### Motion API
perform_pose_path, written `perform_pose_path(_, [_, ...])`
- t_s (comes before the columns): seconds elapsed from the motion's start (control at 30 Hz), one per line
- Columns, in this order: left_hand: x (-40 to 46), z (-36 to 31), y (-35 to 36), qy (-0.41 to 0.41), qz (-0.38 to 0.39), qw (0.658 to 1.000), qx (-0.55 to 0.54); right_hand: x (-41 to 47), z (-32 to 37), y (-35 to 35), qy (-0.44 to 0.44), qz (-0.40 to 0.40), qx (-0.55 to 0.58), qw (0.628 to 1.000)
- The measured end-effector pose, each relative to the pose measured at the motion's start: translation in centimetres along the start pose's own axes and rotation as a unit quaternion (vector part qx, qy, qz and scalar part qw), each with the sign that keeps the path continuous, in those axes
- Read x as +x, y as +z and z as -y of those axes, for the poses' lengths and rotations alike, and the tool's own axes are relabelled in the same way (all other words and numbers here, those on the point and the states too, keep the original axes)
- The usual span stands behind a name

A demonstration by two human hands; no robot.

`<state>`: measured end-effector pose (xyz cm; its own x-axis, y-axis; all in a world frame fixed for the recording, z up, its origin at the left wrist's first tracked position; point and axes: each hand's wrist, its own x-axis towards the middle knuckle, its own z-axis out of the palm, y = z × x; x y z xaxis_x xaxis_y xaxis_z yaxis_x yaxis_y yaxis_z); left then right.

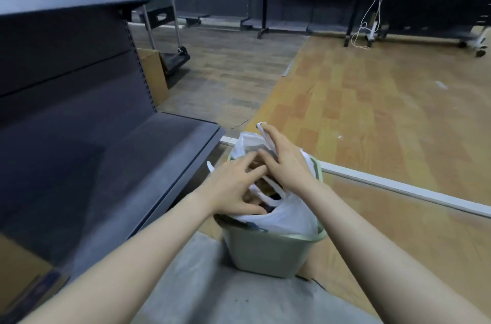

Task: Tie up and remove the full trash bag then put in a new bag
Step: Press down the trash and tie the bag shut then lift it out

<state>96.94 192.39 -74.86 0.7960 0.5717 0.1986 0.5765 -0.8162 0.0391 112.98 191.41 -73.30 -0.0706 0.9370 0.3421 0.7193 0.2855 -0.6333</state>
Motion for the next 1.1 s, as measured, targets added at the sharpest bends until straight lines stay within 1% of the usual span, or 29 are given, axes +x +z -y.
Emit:
perform_pose_path(0.07, [-1.4,0.6,-1.0,-0.047,0.045,0.998,0.023,0.0,-0.5,0.9,-0.005,0.036,-0.085,0.996])
perform_pose_path(0.1, [-1.7,0.8,-1.2,-0.065,0.048,0.997,0.022,0.0,-0.8,1.1,-0.005,0.044,-0.136,0.990])
perform_pose_path(0.13, [-1.9,1.0,-1.4,-0.079,0.037,0.996,-0.002,0.1,-1.0,1.2,-0.003,0.046,-0.175,0.984])
perform_pose_path(0.17, [-1.9,1.1,-1.5,-0.112,0.014,0.992,-0.055,0.1,-1.1,1.2,-0.004,0.040,-0.201,0.979])
perform_pose_path(0.2, [-2.0,1.4,-1.7,-0.152,-0.033,0.981,-0.119,0.1,-1.3,1.1,-0.010,0.033,-0.219,0.975])
perform_pose_path(0.23, [-1.9,1.8,-2.0,-0.187,-0.098,0.959,-0.189,-0.1,-1.3,1.2,-0.023,0.030,-0.233,0.972])
perform_pose_path(0.27, [-1.6,2.4,-2.3,-0.210,-0.165,0.934,-0.237,-0.2,-1.2,1.4,-0.036,0.031,-0.244,0.969])
perform_pose_path(0.3, [-1.3,2.8,-2.4,-0.224,-0.208,0.918,-0.254,-0.4,-1.0,1.7,-0.048,0.034,-0.254,0.965])
perform_pose_path(0.33, [-0.9,2.9,-2.6,-0.233,-0.217,0.914,-0.251,-0.6,-0.8,2.0,-0.057,0.042,-0.264,0.962])
perform_pose_path(0.4, [-0.1,2.8,-2.8,-0.220,-0.205,0.924,-0.237,-1.1,-0.7,2.5,-0.076,0.046,-0.276,0.957])
perform_pose_path(0.47, [0.5,2.7,-3.1,-0.216,-0.221,0.921,-0.236,-1.1,-1.3,2.8,-0.099,0.032,-0.259,0.960])
perform_pose_path(0.53, [0.8,3.2,-3.0,-0.224,-0.229,0.916,-0.241,-0.7,-2.2,3.5,-0.119,0.031,-0.216,0.969])
perform_pose_path(0.63, [0.7,3.8,-2.6,-0.249,-0.214,0.909,-0.256,0.1,-2.6,5.8,-0.126,0.051,-0.178,0.975])
perform_pose_path(0.7, [0.5,3.1,-2.8,-0.252,-0.210,0.909,-0.257,0.2,-2.5,6.3,-0.133,0.049,-0.169,0.975])
perform_pose_path(0.77, [0.7,2.3,-2.8,-0.259,-0.191,0.911,-0.259,0.3,-2.7,5.6,-0.103,0.039,-0.126,0.986])
perform_pose_path(0.83, [1.1,1.7,-2.7,-0.272,-0.178,0.900,-0.290,0.3,-2.5,4.1,-0.030,0.027,-0.013,0.999])
perform_pose_path(0.87, [1.2,1.4,-2.6,-0.287,-0.179,0.880,-0.333,0.1,-2.1,3.3,-0.010,0.006,0.042,0.999])
perform_pose_path(0.9, [1.2,1.1,-2.7,-0.302,-0.182,0.851,-0.389,0.0,-1.8,2.7,-0.017,-0.021,0.072,0.997])
perform_pose_path(0.93, [1.3,0.8,-2.7,-0.316,-0.192,0.816,-0.443,-0.1,-1.4,2.0,-0.028,-0.047,0.067,0.996])
perform_pose_path(1.0, [1.5,0.2,-2.9,-0.365,-0.208,0.760,-0.496,-0.3,-0.9,0.5,-0.034,-0.085,0.032,0.995])
perform_pose_path(1.07, [2.0,-0.2,-3.2,-0.410,-0.230,0.693,-0.546,-0.1,-0.8,-0.9,-0.018,-0.134,0.056,0.989])
perform_pose_path(1.1, [2.3,-0.5,-3.7,-0.418,-0.241,0.658,-0.578,0.1,-0.7,-1.8,-0.010,-0.159,0.080,0.984])
